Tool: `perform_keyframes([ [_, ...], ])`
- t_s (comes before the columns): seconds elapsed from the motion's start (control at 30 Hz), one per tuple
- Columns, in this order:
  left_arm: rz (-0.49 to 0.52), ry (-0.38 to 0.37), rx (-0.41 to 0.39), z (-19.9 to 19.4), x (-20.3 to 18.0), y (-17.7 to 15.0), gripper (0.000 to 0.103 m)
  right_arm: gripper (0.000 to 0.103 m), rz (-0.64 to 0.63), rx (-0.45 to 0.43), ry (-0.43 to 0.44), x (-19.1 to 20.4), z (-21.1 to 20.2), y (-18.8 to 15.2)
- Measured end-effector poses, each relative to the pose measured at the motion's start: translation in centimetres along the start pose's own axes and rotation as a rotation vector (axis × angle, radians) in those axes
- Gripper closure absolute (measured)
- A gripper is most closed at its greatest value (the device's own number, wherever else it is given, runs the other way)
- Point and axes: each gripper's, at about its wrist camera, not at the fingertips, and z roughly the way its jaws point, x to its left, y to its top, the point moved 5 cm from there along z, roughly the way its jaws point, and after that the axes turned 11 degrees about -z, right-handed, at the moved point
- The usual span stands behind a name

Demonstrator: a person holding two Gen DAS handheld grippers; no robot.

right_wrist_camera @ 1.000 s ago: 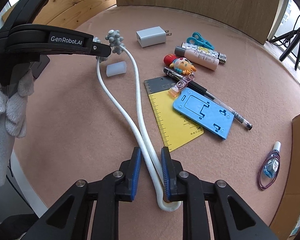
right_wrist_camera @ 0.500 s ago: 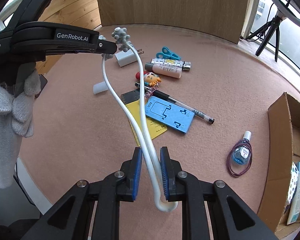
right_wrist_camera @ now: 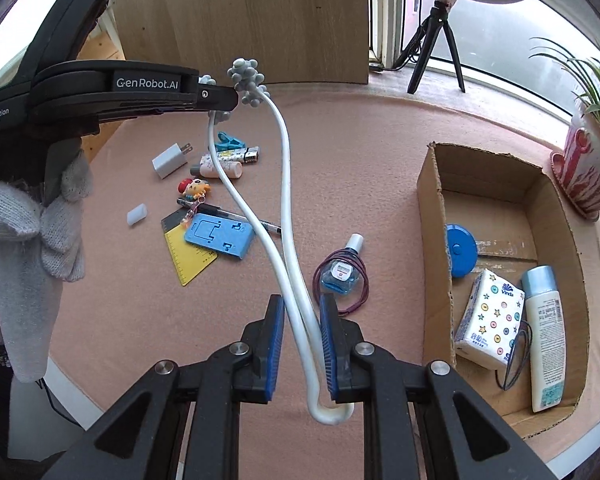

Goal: Organize objects
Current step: 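Carry the white massager into the box with both grippers and release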

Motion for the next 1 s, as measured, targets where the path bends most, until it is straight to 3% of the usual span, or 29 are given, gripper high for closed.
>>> perform_keyframes([
  [0.47, 0.098, -0.094, 0.029, 4.2, -12.9, -0.2, 0.078, 0.087, 0.154, -0.032, -0.066, -9.1, -3.4, -4.0],
  [0.9, 0.133, -0.120, 0.072, 7.5, -20.4, -0.4, 0.077, 0.087, 0.271, -0.034, -0.085, -14.8, -4.6, -7.1],
  [0.93, 0.139, -0.113, 0.081, 7.7, -20.7, -0.4, 0.067, 0.087, 0.278, -0.037, -0.085, -15.1, -4.7, -7.2],
  [0.97, 0.145, -0.109, 0.090, 7.8, -21.0, -0.5, 0.048, 0.087, 0.288, -0.041, -0.089, -15.4, -4.8, -7.3],
  [1.0, 0.148, -0.102, 0.084, 7.8, -21.2, -0.5, 0.039, 0.087, 0.298, -0.048, -0.094, -15.7, -4.9, -7.3],
])
